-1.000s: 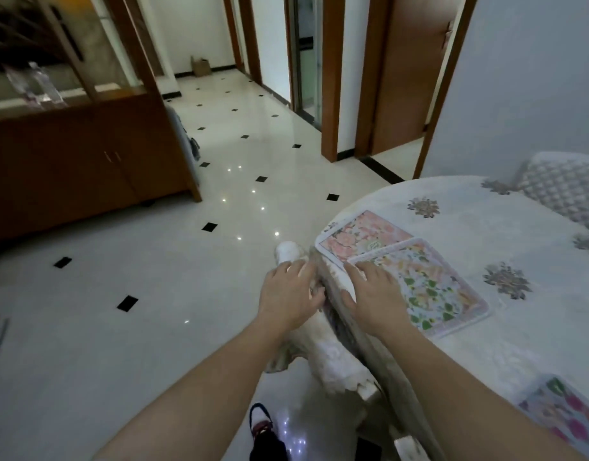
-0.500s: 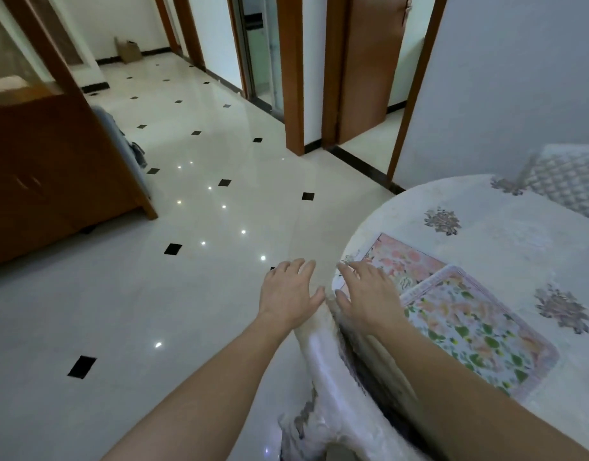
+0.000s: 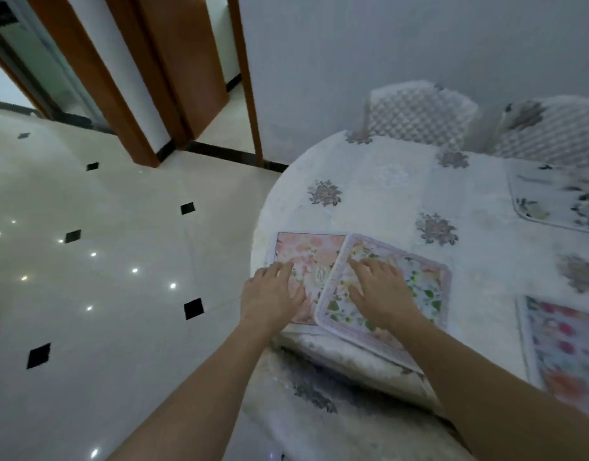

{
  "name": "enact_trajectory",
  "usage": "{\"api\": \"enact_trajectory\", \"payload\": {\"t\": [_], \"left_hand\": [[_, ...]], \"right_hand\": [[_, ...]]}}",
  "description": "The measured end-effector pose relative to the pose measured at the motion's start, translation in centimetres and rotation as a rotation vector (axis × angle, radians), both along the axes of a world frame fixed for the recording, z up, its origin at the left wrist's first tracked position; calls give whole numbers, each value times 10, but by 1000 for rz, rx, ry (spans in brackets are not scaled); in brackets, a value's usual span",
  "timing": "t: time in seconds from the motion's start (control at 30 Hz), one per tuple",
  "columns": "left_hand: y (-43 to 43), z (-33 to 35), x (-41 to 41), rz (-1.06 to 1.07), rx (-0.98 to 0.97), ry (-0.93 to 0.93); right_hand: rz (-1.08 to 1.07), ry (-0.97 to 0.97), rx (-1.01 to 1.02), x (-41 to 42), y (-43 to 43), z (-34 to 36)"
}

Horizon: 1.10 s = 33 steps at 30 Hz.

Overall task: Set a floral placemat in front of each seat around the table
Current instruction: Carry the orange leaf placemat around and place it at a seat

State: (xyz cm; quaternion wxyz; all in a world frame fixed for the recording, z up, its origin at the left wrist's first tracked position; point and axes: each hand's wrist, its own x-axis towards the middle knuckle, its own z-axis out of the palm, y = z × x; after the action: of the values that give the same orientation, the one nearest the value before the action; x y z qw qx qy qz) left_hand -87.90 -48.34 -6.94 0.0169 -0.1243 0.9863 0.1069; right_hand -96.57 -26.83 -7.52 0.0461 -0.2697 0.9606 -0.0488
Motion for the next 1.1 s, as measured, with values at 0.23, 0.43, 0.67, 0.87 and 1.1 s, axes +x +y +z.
{"api": "enact_trajectory", "payload": {"t": [0.23,0.43,0.67,0.87,1.1], "left_hand": [[68,-29,-74,-119,241,-123],[89,-54,-102,-43,303,-138],[82,-87,-107,111,377,-151],[78,-101,-115,136,424,-92],[76,-106,-126,151,598,-97]], "right_hand": [[-380,-78,-15,-2,111,-18],[-668,-164,-63,11,160,-49],[-858,-212,-226,4,160,-87],[-910,-158,-308,-4,146,-102],[-1172,-349,-567,-24,140,-108]]}}
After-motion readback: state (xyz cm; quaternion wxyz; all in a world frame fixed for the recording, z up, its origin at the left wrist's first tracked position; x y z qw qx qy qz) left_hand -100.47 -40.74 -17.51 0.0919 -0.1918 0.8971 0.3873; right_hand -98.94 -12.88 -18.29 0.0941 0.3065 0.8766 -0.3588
